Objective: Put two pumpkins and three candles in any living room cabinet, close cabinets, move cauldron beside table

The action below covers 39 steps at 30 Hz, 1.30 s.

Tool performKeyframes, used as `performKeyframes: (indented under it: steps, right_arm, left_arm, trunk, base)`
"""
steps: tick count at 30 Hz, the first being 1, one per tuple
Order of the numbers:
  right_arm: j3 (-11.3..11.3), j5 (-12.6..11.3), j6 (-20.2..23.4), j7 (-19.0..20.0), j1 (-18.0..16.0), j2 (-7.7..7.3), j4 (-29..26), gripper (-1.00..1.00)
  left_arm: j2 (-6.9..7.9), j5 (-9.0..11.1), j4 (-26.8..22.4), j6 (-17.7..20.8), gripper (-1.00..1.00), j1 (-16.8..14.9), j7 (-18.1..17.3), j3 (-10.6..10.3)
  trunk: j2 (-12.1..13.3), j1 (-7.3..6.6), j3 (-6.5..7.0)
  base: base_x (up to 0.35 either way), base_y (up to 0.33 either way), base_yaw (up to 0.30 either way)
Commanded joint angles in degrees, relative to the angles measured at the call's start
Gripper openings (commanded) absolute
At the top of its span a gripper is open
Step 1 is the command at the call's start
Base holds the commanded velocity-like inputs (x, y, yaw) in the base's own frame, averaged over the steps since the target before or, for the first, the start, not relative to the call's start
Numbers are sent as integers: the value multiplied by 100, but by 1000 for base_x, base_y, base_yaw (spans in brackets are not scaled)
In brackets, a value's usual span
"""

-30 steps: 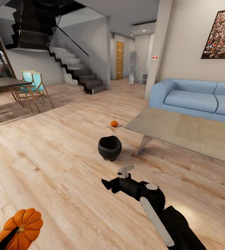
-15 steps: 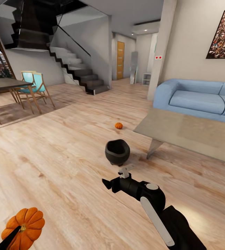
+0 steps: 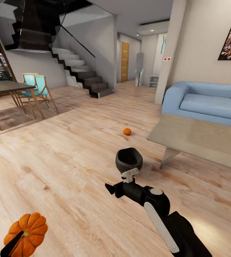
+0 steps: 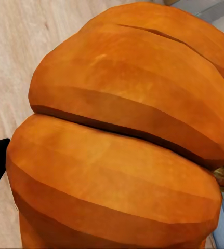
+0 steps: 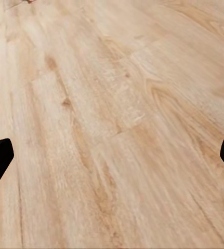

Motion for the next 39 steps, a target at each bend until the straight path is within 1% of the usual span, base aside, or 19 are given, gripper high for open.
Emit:
performKeyframes:
  steps: [1, 7, 14, 22, 34, 39]
  right_arm:
    - [39, 15, 24, 12, -5, -1, -5, 100]
    - [8, 14, 30, -3, -5, -7, -5, 100]
    - [6, 16, 32, -7, -13, -10, -5, 100]
    - [0, 14, 41, 4, -27, -10, -6, 100]
    - [-17, 15, 33, -6, -32, 2, -6, 100]
    - [-87, 13, 32, -4, -27, 5, -6, 100]
  left_arm:
    - [1, 64, 17, 52, -100, -1, 12, 8]
    - [-4, 63, 34, 50, -100, -8, 15, -36]
    - [-5, 62, 35, 35, -100, -10, 18, -183]
    - [-28, 52, 25, 34, -100, -10, 20, -185]
    - [-25, 48, 26, 34, -100, -10, 25, -184]
    - [-12, 44, 28, 34, -100, -10, 30, -161]
  trunk:
    - [-2, 1, -4]
    - [-2, 1, -4]
    - [-2, 1, -4]
    - [-2, 1, -4]
    - [-2, 1, -4]
    - [-2, 1, -4]
  base:
    - [226, 230, 0]
    - [227, 229, 0]
    - [228, 227, 0]
    - [232, 225, 0]
    - [209, 240, 0]
    - [140, 282, 0]
